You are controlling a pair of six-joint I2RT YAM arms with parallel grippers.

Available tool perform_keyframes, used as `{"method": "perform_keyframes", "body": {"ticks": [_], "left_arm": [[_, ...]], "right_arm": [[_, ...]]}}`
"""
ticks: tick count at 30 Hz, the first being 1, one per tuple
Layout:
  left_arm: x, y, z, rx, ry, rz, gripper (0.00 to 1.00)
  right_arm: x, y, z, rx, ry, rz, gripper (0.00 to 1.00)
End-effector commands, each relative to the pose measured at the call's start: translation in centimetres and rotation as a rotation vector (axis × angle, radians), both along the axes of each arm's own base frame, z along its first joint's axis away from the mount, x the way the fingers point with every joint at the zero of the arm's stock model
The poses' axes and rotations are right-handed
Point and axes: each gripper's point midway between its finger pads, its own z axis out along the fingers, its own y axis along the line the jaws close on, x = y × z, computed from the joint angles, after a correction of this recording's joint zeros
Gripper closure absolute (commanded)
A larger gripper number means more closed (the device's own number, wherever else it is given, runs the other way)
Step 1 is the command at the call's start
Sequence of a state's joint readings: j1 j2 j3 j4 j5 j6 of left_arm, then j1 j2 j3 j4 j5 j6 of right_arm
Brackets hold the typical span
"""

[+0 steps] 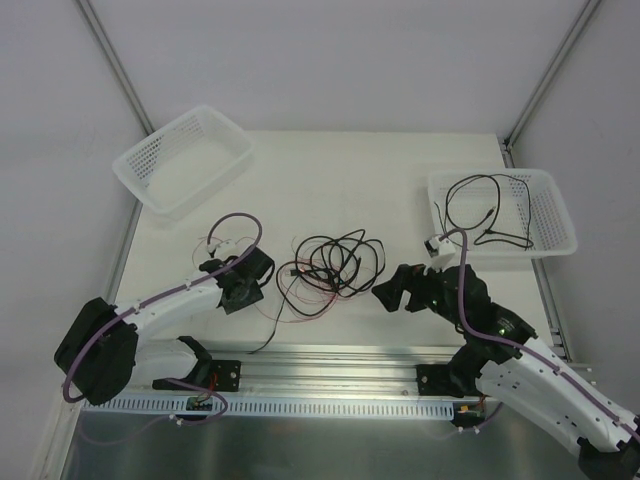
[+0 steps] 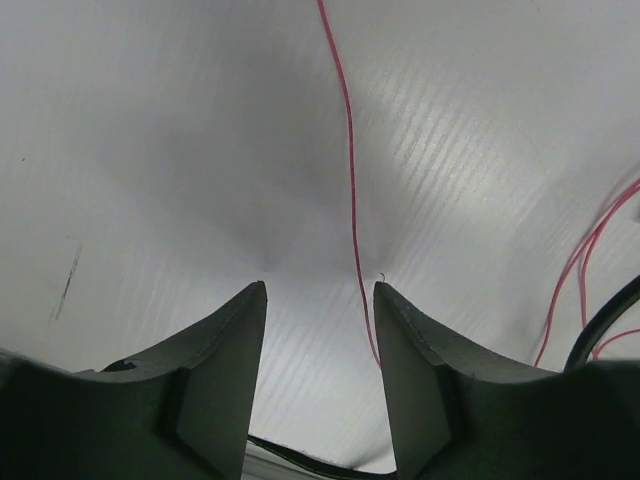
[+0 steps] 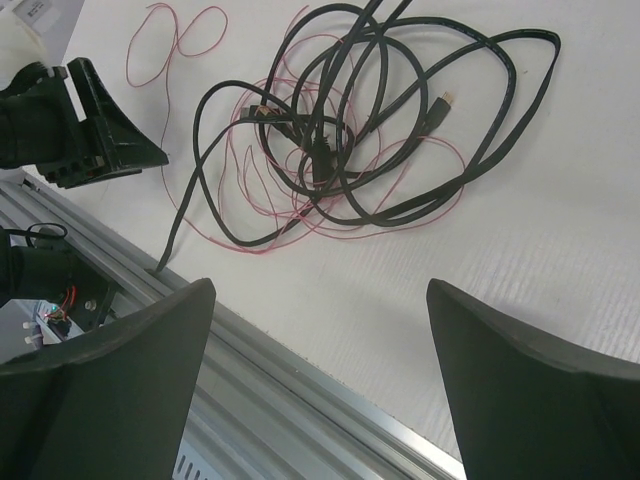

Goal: Untangle the cables

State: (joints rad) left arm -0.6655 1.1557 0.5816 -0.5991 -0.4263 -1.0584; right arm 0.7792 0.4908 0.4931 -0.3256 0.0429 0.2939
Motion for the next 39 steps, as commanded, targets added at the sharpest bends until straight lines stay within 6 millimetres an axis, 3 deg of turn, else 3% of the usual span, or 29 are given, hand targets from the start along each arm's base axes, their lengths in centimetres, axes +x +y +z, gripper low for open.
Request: {"method": "perform_keyframes", "body": {"ticks": [1, 7, 10, 13, 14, 15, 16, 18, 19, 21, 23, 25, 26, 29, 30, 32, 33, 34, 35, 36, 39], "left_arm": [[1.6, -0.8, 0.5, -0.003, -0.017, 0.021, 0.54], [1.8, -1.1, -0.9, 0.014, 0.015, 0.015, 0.6], [1.6, -1.1, -1.5, 0.021, 0.041, 0.013, 0.66], [1.4, -1.3, -1.7, 0.014, 0.051, 0.013, 0.79], [1.4, -1.3, -1.5, 0.009, 0.045, 0.008, 0.83], [1.5, -1.4, -1.2, 0.004, 0.038, 0.001, 0.92], [1.7, -1.5, -0.9, 0.003, 0.03, -0.007, 0.96], [2.0, -1.6, 0.2, -0.004, 0.0, -0.039, 1.0], [2.4, -1.7, 1.0, -0.009, -0.022, -0.049, 1.0], [2.8, -1.3, 2.8, 0.002, -0.068, -0.072, 1.0], [3.6, -1.4, 5.7, -0.003, -0.138, -0.107, 1.0], [4.2, -1.2, 8.6, 0.013, -0.188, -0.134, 1.0], [4.3, -1.0, 9.9, 0.031, -0.209, -0.175, 1.0], [4.9, -0.7, 14.1, 0.075, -0.245, -0.245, 1.0], [5.4, -1.0, 16.5, 0.065, -0.281, -0.261, 1.0], [5.2, -0.6, 18.1, 0.101, -0.276, -0.309, 1.0], [5.2, -0.6, 19.1, 0.104, -0.288, -0.32, 1.0], [5.6, -0.8, 21.3, 0.089, -0.331, -0.329, 1.0], [5.3, -0.5, 22.1, 0.108, -0.328, -0.356, 1.0], [5.6, -0.6, 24.3, 0.095, -0.374, -0.36, 1.0], [5.5, -0.1, 27.1, 0.119, -0.412, -0.39, 1.0]], "right_arm": [[0.0, 0.8, 0.6, 0.024, -0.019, 0.029, 0.09], [-0.2, 1.3, 0.2, 0.013, -0.001, 0.053, 0.09], [-0.6, 3.1, -0.2, 0.049, 0.036, 0.102, 0.09], [-0.6, 5.1, -0.3, 0.065, 0.044, 0.138, 0.09], [-0.4, 5.7, 0.5, 0.069, 0.028, 0.146, 0.1], [-0.4, 6.2, 0.5, 0.047, 0.013, 0.15, 0.1], [-0.3, 6.9, -0.4, 0.006, 0.029, 0.159, 0.1], [-0.4, 8.3, 0.4, -0.02, 0.005, 0.184, 0.1], [-0.2, 9.0, -0.7, -0.064, 0.025, 0.191, 0.1], [0.1, 10.6, -0.3, -0.068, 0.031, 0.194, 0.1], [0.4, 12.3, -1.3, -0.085, 0.056, 0.208, 0.1], [0.5, 13.9, -0.8, -0.083, 0.053, 0.227, 0.1], [1.0, 14.9, -1.6, -0.098, 0.063, 0.225, 0.1], [2.2, 16.2, -2.3, -0.122, 0.075, 0.186, 0.1], [2.8, 16.4, -4.1, -0.166, 0.096, 0.162, 0.1], [3.6, 16.4, -5.3, -0.182, 0.131, 0.117, 0.11], [4.4, 16.0, -7.1, -0.191, 0.191, 0.07, 0.15], [4.7, 15.7, -7.9, -0.187, 0.225, 0.046, 0.17], [4.9, 15.3, -9.0, -0.197, 0.257, 0.023, 0.19], [5.7, 14.5, -9.7, -0.195, 0.287, -0.027, 0.24], [6.4, 12.3, -12.4, -0.241, 0.349, -0.108, 0.3]]}}
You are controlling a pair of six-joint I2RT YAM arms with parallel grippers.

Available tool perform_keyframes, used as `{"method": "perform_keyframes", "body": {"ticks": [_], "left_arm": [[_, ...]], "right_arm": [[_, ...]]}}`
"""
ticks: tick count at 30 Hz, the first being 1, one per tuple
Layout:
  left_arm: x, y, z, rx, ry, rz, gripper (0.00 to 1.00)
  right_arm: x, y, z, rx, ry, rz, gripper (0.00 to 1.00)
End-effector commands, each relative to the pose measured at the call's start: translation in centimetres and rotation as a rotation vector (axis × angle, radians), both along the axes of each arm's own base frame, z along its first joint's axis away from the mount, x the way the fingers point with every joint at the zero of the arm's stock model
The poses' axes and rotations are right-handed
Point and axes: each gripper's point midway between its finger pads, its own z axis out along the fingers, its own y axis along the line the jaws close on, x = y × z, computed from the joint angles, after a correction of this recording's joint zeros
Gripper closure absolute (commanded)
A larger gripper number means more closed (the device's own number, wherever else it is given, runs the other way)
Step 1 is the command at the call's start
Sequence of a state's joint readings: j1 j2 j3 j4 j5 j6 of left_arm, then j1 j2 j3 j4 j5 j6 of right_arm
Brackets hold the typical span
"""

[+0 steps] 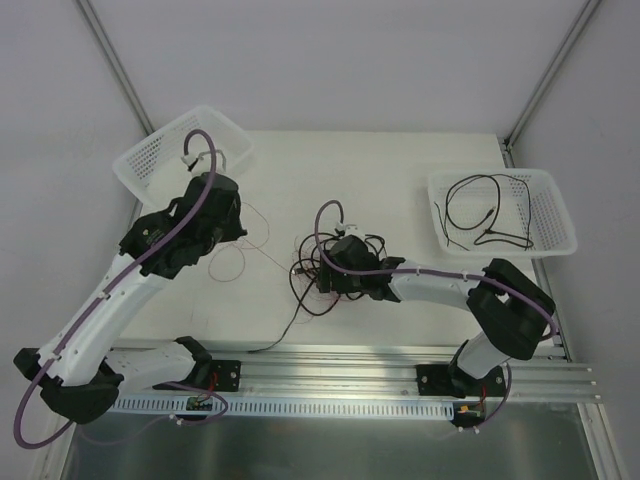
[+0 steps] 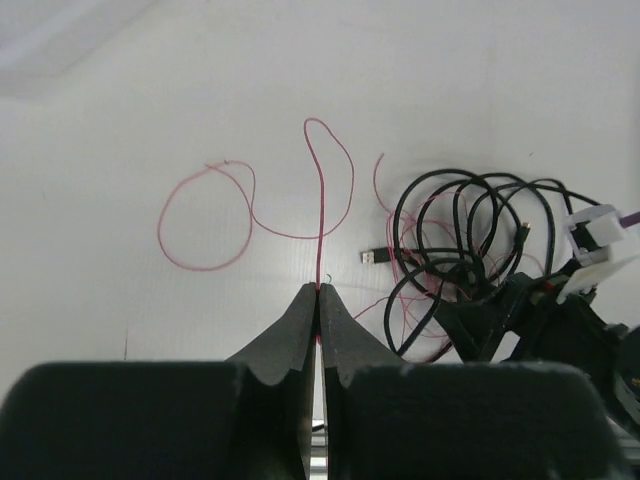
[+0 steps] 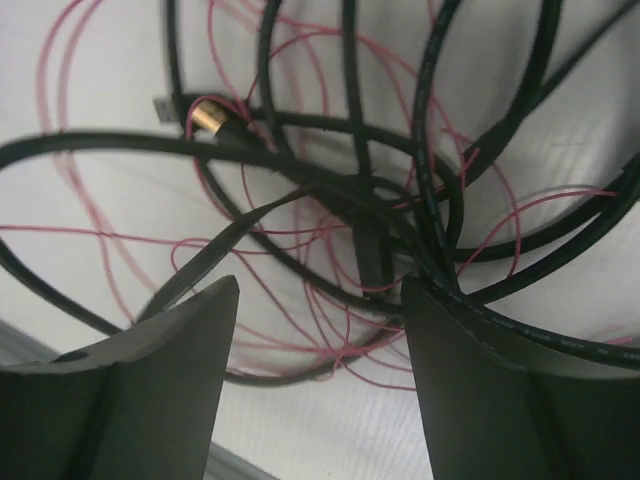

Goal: Untangle the cables

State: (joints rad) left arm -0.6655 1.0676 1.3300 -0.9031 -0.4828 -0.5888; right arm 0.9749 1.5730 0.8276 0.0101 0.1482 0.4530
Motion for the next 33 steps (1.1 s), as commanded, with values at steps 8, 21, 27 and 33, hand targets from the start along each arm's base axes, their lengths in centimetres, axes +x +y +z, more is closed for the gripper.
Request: {"method": "perform_keyframes", "body": {"ticks": [8, 21, 27, 33], "left_arm": [[-0.7, 5.0, 14.1, 0.098, -0.283, 0.021, 1.0], [-0.6, 11.6, 26.7, 0.255, -0.562, 0.29, 1.0], [0.0, 13.0, 27.8, 0.318, -0.579, 0.374, 1.0], [2.0, 8.9, 24.6, 0.236, -0.53, 0.189, 1.0]], "right_arm": [[2.1, -7.1, -4.0, -0.001, 0.154, -0.334, 0.39], [2.1, -12.9, -3.0, -0.041, 0.14, -0.458, 0.37], [2.3, -15.0, -0.9, -0.082, 0.061, -0.476, 0.37], [2.1, -12.8, 3.9, -0.076, -0.092, -0.251, 0.34]]}}
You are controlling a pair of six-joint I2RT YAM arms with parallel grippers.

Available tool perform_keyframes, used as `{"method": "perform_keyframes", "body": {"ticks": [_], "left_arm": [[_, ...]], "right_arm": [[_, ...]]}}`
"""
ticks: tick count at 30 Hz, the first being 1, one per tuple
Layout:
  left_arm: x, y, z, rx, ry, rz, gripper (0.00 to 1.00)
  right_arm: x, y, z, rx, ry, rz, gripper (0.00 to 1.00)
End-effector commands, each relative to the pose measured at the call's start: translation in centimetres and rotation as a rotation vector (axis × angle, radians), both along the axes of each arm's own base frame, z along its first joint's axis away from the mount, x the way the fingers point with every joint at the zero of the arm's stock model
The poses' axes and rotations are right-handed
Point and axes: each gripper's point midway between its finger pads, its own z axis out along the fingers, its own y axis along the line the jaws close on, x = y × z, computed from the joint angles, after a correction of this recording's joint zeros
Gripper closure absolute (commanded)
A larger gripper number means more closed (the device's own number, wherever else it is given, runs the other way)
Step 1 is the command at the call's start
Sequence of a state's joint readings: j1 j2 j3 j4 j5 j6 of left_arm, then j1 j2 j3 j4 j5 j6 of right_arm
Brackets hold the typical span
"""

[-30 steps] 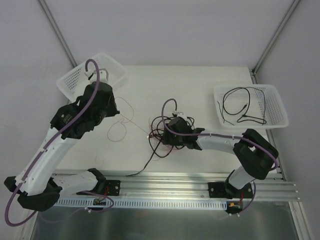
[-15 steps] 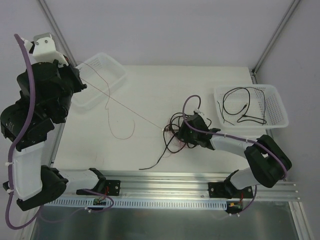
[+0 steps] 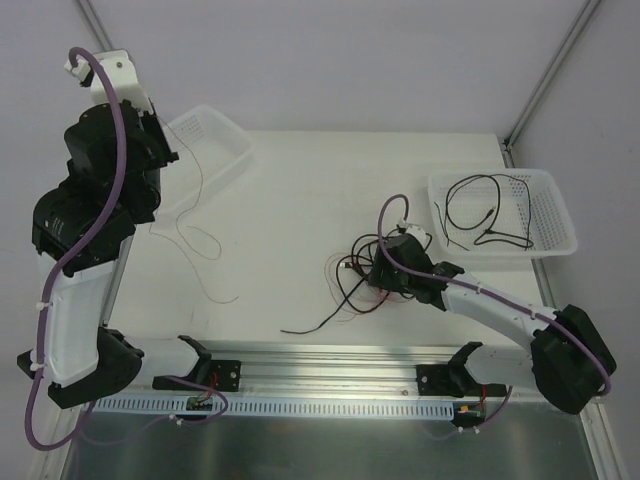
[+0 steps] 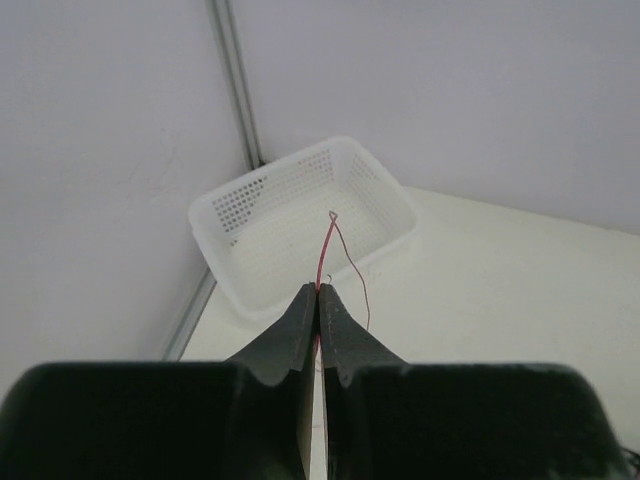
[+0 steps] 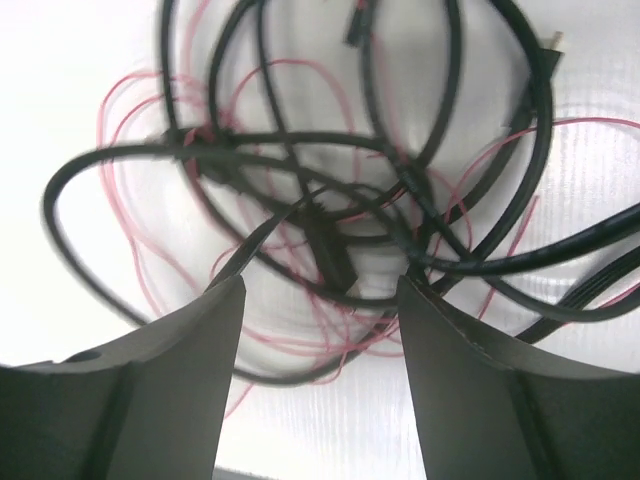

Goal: Untangle the cables

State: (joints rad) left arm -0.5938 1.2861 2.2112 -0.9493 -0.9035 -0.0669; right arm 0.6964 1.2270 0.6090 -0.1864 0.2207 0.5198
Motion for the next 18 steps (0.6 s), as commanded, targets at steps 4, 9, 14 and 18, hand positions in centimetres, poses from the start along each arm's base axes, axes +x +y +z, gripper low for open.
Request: {"method": "perform_keyframes", "body": {"ticks": [4, 9, 14, 18], "left_arm": [[1.2, -6.3, -5.1, -0.085, 0.115, -0.305, 1.0], [1.8, -8.5, -10.3, -0.081, 0.245, -0.374, 1.0], [2.6, -9.5, -13.2, -0.051, 0.324, -0.395, 1.0], [4.2, -9.6, -13.1, -0.026, 0.322, -0.36, 1.0]], "right_arm": [[-0.5, 3.0, 8.2, -0.056, -0.224, 0.288, 0.28], [-2.4, 4.5, 11.9, 0.001, -0.302, 0.434, 0.21], [-4.7, 5.7, 12.9, 0.085, -0.328, 0.536, 0.16], [-6.3, 5.6, 12.8, 0.12, -0.346, 0.589, 0.12]]}}
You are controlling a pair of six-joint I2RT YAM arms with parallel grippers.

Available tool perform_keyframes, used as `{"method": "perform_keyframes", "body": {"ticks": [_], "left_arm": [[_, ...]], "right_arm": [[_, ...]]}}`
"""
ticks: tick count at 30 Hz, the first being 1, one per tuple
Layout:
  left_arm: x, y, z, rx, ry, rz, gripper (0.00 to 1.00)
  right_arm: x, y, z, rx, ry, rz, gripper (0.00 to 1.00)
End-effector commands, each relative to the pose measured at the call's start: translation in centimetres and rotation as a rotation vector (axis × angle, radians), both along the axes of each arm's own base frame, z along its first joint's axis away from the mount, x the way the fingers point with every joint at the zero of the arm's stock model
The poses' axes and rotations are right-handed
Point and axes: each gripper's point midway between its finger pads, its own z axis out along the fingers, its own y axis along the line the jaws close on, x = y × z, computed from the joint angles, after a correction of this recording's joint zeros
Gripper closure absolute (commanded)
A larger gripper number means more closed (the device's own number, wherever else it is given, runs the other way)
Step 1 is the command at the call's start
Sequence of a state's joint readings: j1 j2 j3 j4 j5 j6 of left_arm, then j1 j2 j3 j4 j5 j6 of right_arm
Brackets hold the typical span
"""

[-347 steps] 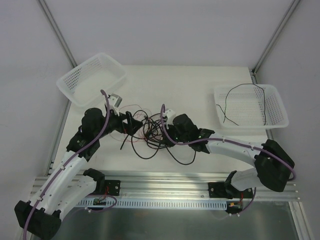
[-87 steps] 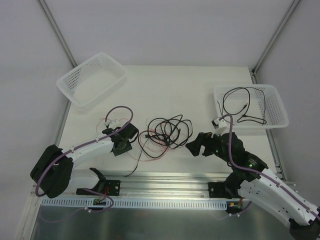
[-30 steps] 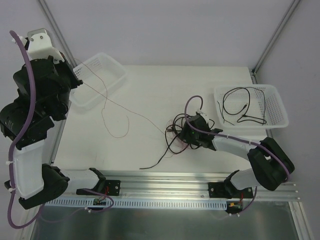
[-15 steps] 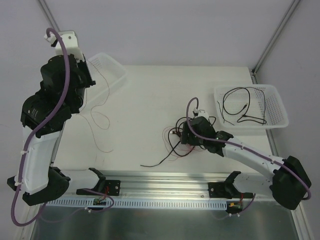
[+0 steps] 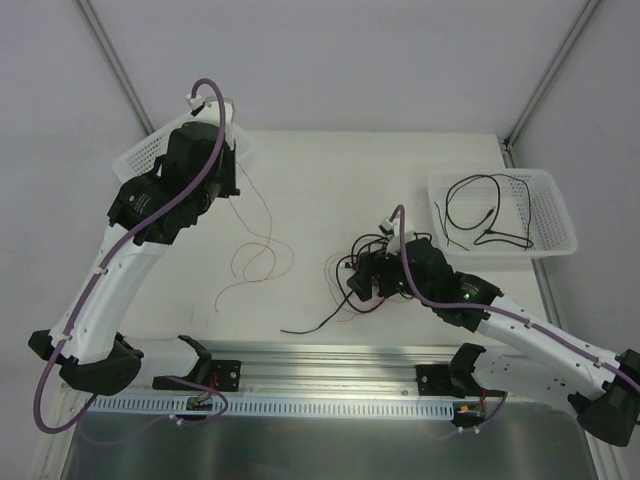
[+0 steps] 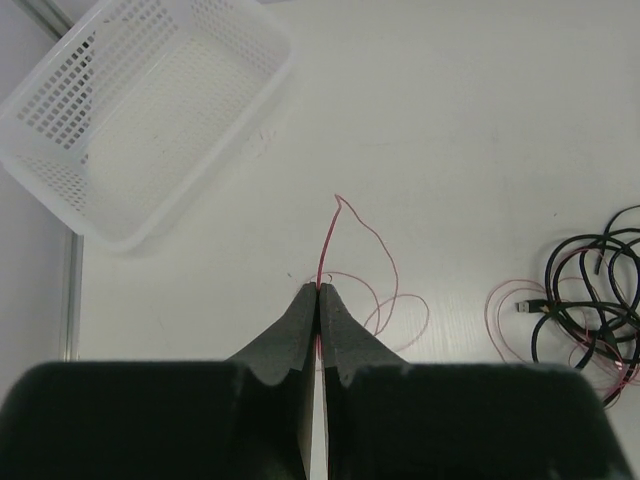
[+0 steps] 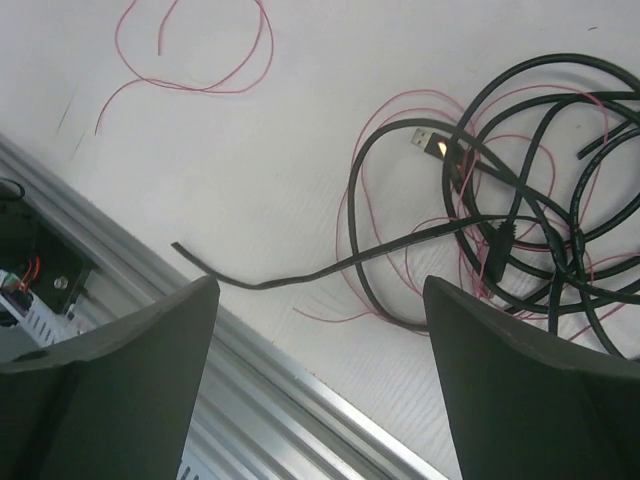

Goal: Untangle the cables

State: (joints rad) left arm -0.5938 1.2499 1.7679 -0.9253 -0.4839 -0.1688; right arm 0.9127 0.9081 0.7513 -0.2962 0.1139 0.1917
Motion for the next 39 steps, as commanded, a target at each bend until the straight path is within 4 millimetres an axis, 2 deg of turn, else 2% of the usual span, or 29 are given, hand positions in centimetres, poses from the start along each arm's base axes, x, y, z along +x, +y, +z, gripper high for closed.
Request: {"method": "perform_keyframes", "body": {"ticks": [1, 2, 4, 5, 7, 8, 9, 11, 14, 15, 17, 18, 20, 21, 22, 23, 24, 25, 26, 27, 29, 30, 32, 34, 35, 36, 38, 39], "left_arm": [[1.5, -0.1, 1.9, -0.016, -0.059, 0.023, 1.0], [1.9, 0.7, 3.3, -0.02, -0.09, 0.05, 1.0], [3.1, 1.8, 4.4, -0.002, -0.115, 0.099, 1.0], [3.4, 3.0, 6.3, -0.024, -0.161, 0.136, 1.0], [4.8, 3.9, 7.7, -0.027, -0.196, 0.158, 1.0], [5.1, 5.3, 9.6, -0.042, -0.242, 0.194, 1.0], [6.2, 5.3, 9.6, -0.032, -0.239, 0.188, 1.0], [7.3, 6.2, 11.2, -0.039, -0.286, 0.215, 0.99], [10.5, 8.1, 10.7, -0.014, -0.302, 0.264, 0.99], [12.0, 9.5, 9.9, 0.008, -0.287, 0.304, 0.99], [13.8, 10.9, 9.3, 0.016, -0.294, 0.342, 1.0], [15.3, 12.6, 8.0, 0.03, -0.269, 0.385, 1.0], [17.1, 14.4, 7.2, 0.036, -0.272, 0.431, 1.0], [18.6, 15.2, 5.5, 0.067, -0.238, 0.44, 1.0], [19.2, 16.7, 4.7, 0.072, -0.228, 0.473, 1.0], [20.1, 17.2, 3.9, 0.073, -0.214, 0.473, 1.0], [21.6, 17.7, 1.9, 0.084, -0.181, 0.48, 0.99], [22.4, 17.8, 0.7, 0.089, -0.159, 0.484, 0.99], [23.0, 19.0, -0.5, 0.094, -0.137, 0.505, 0.99], [24.2, 19.5, -3.2, 0.103, -0.086, 0.515, 0.99], [25.1, 21.1, -5.8, 0.116, -0.036, 0.548, 0.96], [25.7, 21.7, -8.1, 0.131, 0.008, 0.562, 0.93], [26.0, 22.8, -10.2, 0.116, 0.04, 0.604, 0.77], [25.9, 23.1, -11.0, 0.112, 0.055, 0.621, 0.52], [25.7, 23.0, -11.3, 0.109, 0.063, 0.62, 0.28], [25.2, 22.9, -10.4, 0.082, 0.043, 0.632, 0.2], [24.2, 22.4, -10.7, 0.046, 0.053, 0.636, 0.09], [23.2, 21.9, -9.0, -0.009, 0.015, 0.646, 0.01]], "right_arm": [[-1.8, 0.0, 0.3, 0.02, -0.022, 0.09, 0.12], [-2.2, -0.1, 0.8, 0.036, -0.034, 0.101, 0.11], [-2.7, -0.4, 1.0, 0.04, -0.036, 0.112, 0.1], [-3.0, -0.5, 1.6, 0.056, -0.048, 0.118, 0.1], [-3.3, -1.0, 1.8, 0.047, -0.051, 0.123, 0.09], [-3.3, -1.3, 2.2, 0.048, -0.059, 0.121, 0.09], [-3.5, -1.5, 2.4, 0.041, -0.06, 0.123, 0.09], [-3.7, -1.9, 2.6, 0.03, -0.063, 0.128, 0.09], [-3.8, -2.2, 2.9, 0.029, -0.069, 0.127, 0.09], [-3.9, -2.3, 2.9, 0.029, -0.071, 0.128, 0.09], [-4.0, -2.3, 2.7, 0.032, -0.063, 0.132, 0.09], [-4.1, -2.2, 2.8, 0.037, -0.062, 0.135, 0.09], [-4.3, -2.0, 2.5, 0.046, -0.054, 0.148, 0.09], [-4.4, -1.9, 2.4, 0.047, -0.053, 0.148, 0.08], [-4.4, -1.8, 2.3, 0.05, -0.05, 0.15, 0.08], [-4.3, -1.8, 2.0, 0.048, -0.045, 0.149, 0.08], [-4.3, -1.8, 1.8, 0.045, -0.041, 0.148, 0.08], [-4.3, -1.7, 1.7, 0.043, -0.041, 0.15, 0.08], [-4.2, -1.7, 1.3, 0.031, -0.034, 0.145, 0.08], [-4.2, -1.7, 0.9, 0.021, -0.027, 0.144, 0.08], [-3.9, -1.8, 0.4, 0.002, -0.023, 0.135, 0.08], [-3.9, -1.8, 0.1, -0.01, -0.016, 0.134, 0.08], [-3.7, -1.7, -0.1, -0.019, -0.014, 0.135, 0.07], [-3.8, -1.6, -0.4, -0.026, -0.006, 0.14, 0.07], [-3.7, -1.5, -0.5, -0.028, -0.006, 0.142, 0.07], [-3.7, -1.5, -0.6, -0.03, -0.004, 0.142, 0.07], [-3.7, -1.3, -0.7, -0.029, -0.004, 0.149, 0.07], [-3.6, -1.2, -0.5, -0.024, -0.008, 0.149, 0.07]]}}
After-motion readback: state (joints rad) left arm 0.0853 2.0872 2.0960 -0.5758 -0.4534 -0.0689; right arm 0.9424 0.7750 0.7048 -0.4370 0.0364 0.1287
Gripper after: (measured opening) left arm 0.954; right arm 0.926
